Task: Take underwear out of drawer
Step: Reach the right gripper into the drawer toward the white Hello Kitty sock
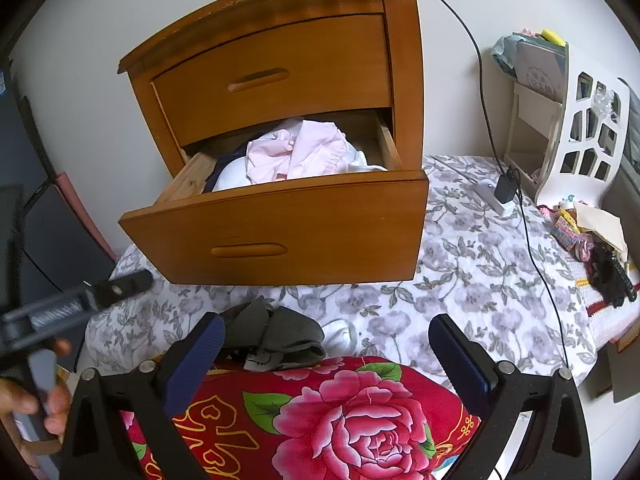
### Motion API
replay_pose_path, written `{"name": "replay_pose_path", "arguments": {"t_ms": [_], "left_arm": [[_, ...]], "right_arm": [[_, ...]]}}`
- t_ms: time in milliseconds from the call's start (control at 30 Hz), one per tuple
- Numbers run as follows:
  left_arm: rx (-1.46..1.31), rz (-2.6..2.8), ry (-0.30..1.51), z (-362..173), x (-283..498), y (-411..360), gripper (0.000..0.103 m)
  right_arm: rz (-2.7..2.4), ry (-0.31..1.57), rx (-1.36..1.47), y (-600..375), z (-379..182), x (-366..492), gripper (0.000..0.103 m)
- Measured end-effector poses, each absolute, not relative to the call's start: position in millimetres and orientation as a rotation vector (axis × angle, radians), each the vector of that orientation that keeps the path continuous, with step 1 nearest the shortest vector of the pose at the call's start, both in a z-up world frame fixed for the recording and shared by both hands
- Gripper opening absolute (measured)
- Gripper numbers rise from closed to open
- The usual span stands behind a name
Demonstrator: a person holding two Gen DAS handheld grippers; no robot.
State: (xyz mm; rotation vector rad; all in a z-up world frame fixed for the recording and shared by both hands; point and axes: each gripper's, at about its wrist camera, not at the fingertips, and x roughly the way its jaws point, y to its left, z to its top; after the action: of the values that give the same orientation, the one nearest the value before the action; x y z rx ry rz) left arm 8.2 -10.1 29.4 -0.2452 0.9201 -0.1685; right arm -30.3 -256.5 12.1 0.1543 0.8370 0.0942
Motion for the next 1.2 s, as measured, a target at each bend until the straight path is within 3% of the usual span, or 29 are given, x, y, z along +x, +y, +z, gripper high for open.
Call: {"name": "replay_pose_path", "arguments": {"t_ms": [233,667,933,1200], "left_arm": [[-0.223,-0.155,0.867,68,9,-6,0.087],[-0.096,-0.159,0.749,144,33,-17,0.087],[-0.109,-0.143,0.734,147,43,-21,0.087],[-0.150,-0.056,0.727,122,39,-8,0.087]], "right_arm": [[0.093,0.833,0.149,-256,14,-30,0.103],[0.121,0.780,0.097,-254,44,-18,0.103],[0.125,0.728,0.019,-259,86,6,0.103],[0.226,0.816,-0.008,-264,121,45,0.103]]}}
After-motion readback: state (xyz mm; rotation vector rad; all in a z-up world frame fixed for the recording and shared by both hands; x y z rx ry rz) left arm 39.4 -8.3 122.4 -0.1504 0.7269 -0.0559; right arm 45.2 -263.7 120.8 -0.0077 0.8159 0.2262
